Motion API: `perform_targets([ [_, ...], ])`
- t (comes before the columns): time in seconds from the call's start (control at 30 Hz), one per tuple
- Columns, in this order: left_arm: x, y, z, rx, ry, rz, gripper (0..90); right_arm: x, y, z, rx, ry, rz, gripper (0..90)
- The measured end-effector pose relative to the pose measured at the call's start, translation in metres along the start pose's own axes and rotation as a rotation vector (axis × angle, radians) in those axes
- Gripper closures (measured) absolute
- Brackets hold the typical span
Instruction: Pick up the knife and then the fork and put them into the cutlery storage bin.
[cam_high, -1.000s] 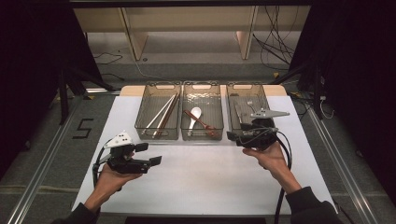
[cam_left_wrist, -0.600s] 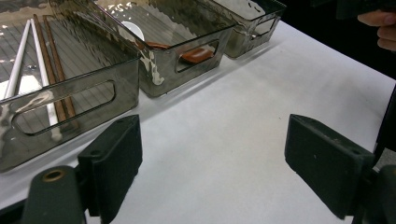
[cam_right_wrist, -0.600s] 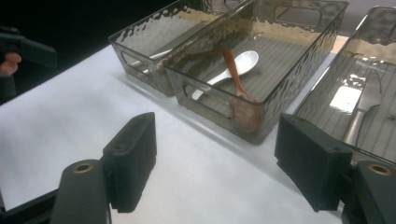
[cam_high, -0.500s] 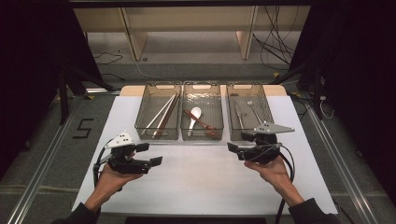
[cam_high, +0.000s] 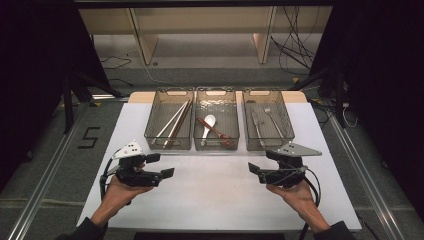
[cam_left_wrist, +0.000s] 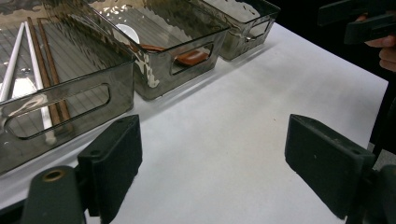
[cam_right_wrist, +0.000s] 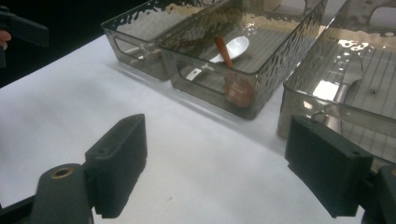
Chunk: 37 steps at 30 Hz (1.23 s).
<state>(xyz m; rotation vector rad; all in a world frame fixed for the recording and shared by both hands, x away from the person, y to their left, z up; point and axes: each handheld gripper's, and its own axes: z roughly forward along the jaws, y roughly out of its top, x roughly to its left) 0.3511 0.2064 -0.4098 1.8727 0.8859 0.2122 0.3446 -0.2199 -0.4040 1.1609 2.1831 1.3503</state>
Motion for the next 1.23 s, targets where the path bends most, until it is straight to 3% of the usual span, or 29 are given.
perform_targets([
  [0.53,-0.001,0.0,-0.002,-0.011,-0.013,0.005,18.4,0.005,-0.007,-0.011,-0.006,-0.021,-0.007,22.3],
  [1.23,-0.002,0.0,0.0,-0.011,-0.013,0.008,18.4,0.001,-0.006,-0.011,-0.012,-0.031,0.002,22.2],
])
